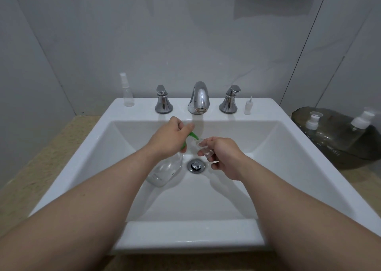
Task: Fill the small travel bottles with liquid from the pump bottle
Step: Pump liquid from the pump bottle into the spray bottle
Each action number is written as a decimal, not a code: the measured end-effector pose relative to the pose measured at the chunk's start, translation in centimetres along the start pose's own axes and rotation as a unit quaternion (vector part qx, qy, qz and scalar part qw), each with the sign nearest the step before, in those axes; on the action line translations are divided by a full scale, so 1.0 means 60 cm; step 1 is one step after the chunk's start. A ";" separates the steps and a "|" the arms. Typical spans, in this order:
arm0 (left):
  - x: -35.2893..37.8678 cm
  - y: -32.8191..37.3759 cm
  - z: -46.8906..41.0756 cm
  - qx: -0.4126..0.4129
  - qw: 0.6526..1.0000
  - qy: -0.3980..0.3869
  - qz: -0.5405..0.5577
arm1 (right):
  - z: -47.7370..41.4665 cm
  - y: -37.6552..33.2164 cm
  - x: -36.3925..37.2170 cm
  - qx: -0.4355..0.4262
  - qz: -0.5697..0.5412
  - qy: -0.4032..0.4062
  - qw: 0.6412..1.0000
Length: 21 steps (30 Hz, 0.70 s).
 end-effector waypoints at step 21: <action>-0.004 0.001 -0.005 -0.010 0.999 -0.011 0.045 | 0.003 -0.003 0.005 0.004 -0.001 -0.012 1.000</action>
Point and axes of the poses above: each hand's wrist, its own z-axis away from the middle knuckle, its own x-axis out of the palm, y = z × x, the point moved 4 cm from there along -z, towards the middle knuckle, and after that the axes turned 8 degrees about x, right-handed, at the moved point
